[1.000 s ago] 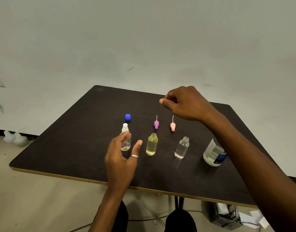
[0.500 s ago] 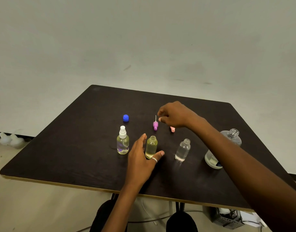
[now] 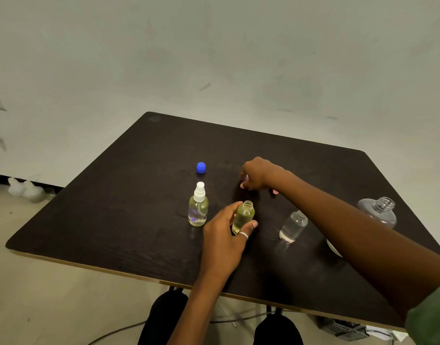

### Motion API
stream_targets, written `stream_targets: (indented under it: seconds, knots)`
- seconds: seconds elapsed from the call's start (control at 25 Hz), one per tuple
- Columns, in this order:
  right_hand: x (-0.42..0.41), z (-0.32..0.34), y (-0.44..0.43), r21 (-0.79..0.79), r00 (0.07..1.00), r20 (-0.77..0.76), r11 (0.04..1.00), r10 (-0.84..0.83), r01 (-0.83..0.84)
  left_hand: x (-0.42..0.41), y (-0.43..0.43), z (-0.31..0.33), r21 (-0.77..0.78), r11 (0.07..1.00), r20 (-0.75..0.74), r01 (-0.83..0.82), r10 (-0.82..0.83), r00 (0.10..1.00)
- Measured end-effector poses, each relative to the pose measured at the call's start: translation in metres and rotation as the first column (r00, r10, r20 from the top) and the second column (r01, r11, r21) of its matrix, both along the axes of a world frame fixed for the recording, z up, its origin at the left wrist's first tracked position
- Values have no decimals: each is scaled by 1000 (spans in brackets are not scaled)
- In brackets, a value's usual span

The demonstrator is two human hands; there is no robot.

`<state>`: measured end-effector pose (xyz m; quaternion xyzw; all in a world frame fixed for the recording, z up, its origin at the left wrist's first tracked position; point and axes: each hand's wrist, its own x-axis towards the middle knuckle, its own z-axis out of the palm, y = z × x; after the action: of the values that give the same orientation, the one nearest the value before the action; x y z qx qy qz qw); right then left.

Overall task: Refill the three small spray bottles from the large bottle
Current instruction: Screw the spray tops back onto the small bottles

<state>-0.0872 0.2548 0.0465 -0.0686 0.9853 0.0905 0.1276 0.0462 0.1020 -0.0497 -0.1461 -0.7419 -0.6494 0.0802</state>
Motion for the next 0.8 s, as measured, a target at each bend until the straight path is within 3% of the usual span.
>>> stream_targets:
  seconds: [0.24,0.44,0.64,0.8]
  knots:
    - [16,23,5,-95,996,-88,995,25,-33,1,-2,1,16,1000,6,13,-13,1000]
    - [67,87,10,-351,985,-169,936,-34,-28,2,-3,5,20,1000,4,8,-8,1000]
    - [120,147,5,-321,971,-216,932,99,-167,6,-4,10,20,1000,22,13,-14,1000]
    - [140,156,-7,-300,961,-204,922,188,-245,6,-4,11,-8,1000,21,8,-8,1000]
